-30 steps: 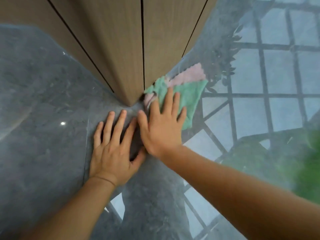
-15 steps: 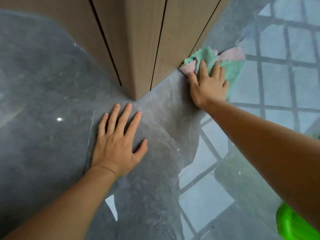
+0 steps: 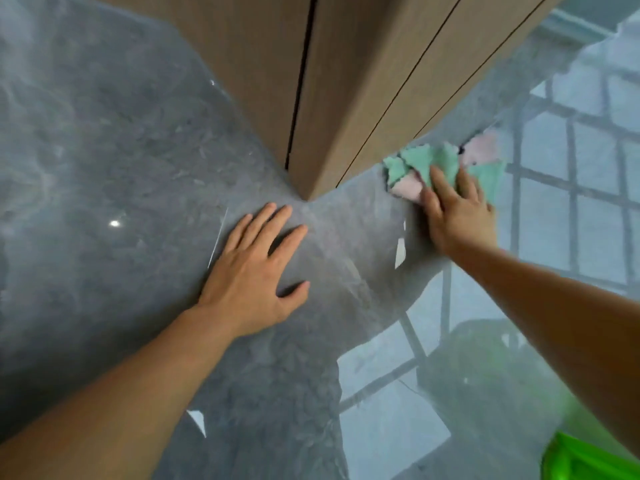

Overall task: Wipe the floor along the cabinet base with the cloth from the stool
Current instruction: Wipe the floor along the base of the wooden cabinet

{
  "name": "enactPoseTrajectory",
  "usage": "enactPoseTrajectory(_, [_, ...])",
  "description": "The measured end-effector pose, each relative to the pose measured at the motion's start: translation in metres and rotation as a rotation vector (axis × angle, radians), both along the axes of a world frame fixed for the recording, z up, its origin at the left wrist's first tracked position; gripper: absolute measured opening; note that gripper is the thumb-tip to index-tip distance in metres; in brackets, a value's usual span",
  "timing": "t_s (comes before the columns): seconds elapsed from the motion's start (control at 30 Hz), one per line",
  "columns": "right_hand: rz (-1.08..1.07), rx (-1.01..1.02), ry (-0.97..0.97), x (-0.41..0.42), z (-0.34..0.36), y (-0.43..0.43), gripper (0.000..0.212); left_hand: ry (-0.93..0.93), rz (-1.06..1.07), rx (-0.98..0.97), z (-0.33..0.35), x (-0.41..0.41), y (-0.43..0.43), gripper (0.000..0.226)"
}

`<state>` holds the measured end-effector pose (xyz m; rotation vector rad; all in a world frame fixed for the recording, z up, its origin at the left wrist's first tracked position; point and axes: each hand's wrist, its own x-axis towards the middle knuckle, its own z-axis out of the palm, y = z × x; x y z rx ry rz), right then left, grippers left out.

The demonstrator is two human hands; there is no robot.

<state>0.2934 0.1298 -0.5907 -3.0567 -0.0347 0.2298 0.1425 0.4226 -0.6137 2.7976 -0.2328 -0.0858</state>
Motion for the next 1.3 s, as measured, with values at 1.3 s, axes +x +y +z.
enactPoseTrajectory(1.3, [0.649, 0.11, 0.095, 0.06, -0.008, 0.373, 0.057, 0.049, 0.356, 0.063, 0.001, -0.027, 0.066, 0.078])
